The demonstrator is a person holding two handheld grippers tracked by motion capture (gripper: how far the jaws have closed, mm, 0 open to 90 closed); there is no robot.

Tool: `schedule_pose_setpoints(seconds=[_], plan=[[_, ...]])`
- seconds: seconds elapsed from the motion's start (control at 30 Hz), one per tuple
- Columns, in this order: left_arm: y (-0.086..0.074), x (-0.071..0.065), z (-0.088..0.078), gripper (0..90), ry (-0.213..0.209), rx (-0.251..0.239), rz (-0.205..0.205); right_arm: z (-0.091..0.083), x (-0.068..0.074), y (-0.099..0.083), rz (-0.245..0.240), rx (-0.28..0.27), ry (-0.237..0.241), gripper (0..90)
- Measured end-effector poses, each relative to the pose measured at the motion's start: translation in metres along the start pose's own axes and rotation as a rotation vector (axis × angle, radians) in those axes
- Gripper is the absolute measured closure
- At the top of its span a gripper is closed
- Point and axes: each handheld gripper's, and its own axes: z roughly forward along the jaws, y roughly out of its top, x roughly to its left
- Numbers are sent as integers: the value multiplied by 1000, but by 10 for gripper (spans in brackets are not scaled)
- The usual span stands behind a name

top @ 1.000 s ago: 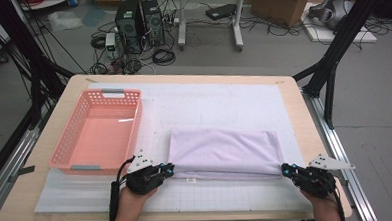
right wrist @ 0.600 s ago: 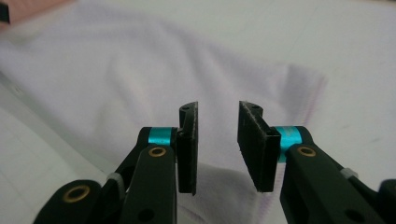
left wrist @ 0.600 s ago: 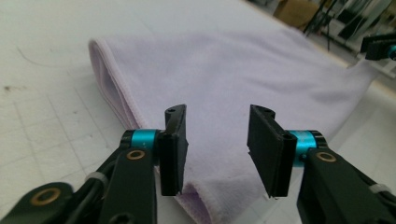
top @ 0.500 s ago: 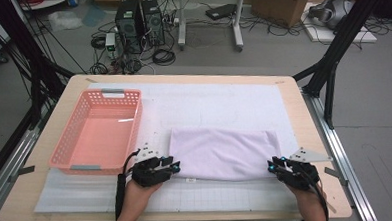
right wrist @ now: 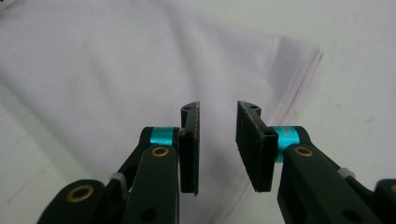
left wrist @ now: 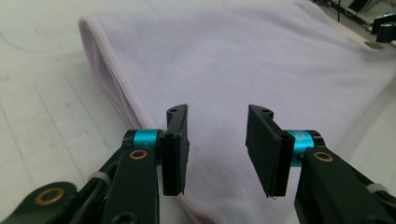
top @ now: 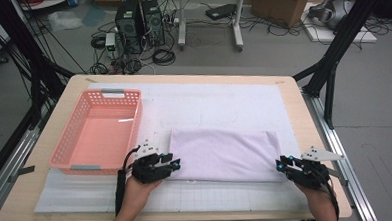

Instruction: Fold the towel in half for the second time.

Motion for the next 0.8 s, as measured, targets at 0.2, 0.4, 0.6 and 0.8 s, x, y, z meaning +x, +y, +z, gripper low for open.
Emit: schedule_pose_setpoints(seconds=[0.2,0.4,0.6,0.8], plan=[[25,16,26,581,30,-37,1,16,-5,14,-5,-21,5,698],[38,33,60,610,98,41,-16,36,-10,25,-14,0,30,712],[36,36,68,674,164,71,-26,74,-17,45,-62,86,71,709],[34,36,65,709,179,80,-33,117,-25,63,-60,152,80,753]])
